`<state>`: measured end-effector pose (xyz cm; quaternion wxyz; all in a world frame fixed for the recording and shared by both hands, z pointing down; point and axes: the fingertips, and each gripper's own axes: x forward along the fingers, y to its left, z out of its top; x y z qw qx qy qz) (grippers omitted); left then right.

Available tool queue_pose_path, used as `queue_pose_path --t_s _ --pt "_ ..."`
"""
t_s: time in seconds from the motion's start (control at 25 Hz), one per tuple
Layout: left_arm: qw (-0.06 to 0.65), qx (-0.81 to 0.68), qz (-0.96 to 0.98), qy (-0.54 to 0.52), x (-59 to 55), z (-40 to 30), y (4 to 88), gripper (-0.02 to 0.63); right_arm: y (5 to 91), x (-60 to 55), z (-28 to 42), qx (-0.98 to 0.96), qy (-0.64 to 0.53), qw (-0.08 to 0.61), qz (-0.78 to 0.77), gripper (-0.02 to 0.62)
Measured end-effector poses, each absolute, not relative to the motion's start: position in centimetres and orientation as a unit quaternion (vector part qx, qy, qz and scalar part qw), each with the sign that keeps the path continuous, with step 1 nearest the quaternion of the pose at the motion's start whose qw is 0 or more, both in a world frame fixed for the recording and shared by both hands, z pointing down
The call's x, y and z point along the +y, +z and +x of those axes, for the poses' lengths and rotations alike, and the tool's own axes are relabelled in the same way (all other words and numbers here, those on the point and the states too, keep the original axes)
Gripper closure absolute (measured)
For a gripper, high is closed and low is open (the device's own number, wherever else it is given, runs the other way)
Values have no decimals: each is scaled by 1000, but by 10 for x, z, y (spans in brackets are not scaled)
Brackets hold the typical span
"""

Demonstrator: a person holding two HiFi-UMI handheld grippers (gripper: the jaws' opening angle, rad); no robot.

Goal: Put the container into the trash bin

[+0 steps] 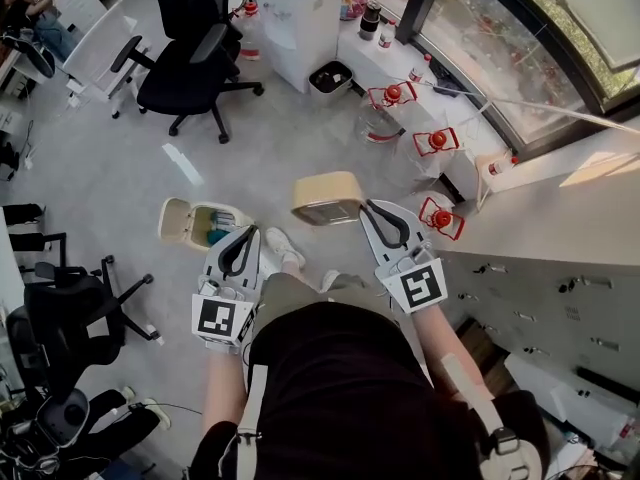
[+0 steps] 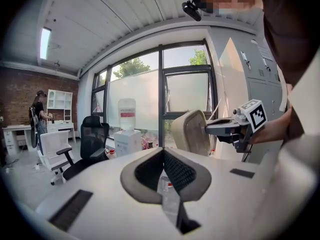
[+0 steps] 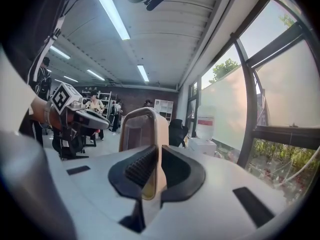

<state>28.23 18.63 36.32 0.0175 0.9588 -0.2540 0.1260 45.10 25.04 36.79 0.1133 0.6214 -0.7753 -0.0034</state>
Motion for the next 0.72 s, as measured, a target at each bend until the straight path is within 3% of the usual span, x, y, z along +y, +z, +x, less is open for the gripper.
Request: queue_pose_path --t_s 0.72 --pt "23 -247 964 93 -15 259 362 598 363 53 427 -775 17 136 616 549"
